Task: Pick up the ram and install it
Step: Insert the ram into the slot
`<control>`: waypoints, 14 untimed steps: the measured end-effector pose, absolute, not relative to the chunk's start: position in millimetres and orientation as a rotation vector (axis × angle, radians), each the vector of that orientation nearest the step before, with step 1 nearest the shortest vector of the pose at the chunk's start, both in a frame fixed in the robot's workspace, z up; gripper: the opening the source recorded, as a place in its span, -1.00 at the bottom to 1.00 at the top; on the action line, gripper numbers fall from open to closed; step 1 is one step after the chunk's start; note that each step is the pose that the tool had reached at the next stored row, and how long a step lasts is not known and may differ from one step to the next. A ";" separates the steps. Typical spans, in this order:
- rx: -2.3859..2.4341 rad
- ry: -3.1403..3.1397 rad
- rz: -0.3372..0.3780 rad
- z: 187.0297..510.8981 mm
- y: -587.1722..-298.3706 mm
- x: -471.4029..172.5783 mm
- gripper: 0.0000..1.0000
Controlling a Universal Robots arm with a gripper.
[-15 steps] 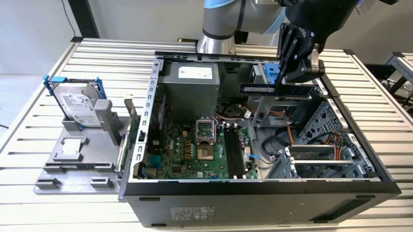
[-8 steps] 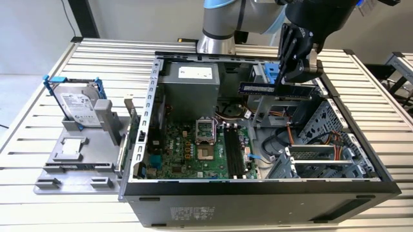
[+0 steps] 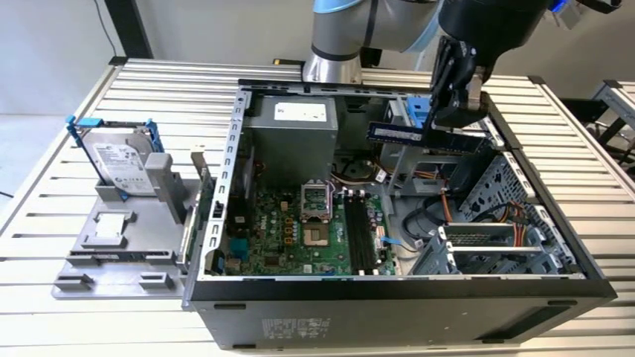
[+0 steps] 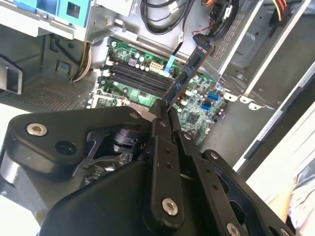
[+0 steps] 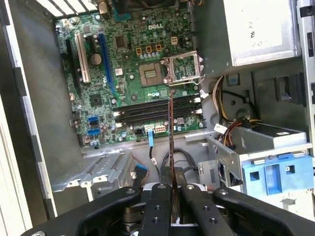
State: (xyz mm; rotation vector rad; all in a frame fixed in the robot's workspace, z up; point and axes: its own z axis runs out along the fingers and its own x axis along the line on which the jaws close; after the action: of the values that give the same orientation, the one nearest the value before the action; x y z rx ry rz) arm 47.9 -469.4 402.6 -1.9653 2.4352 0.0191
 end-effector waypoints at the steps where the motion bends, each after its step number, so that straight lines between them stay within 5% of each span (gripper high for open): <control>1: -1.947 2.450 0.019 402.6 -469.4 47.9 -1.00; 14: -1.695 2.630 0.017 402.6 -469.4 47.9 -1.00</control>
State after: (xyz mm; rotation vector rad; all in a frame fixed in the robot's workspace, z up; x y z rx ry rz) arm 47.9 -469.4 402.6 -1.6947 2.6296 0.0171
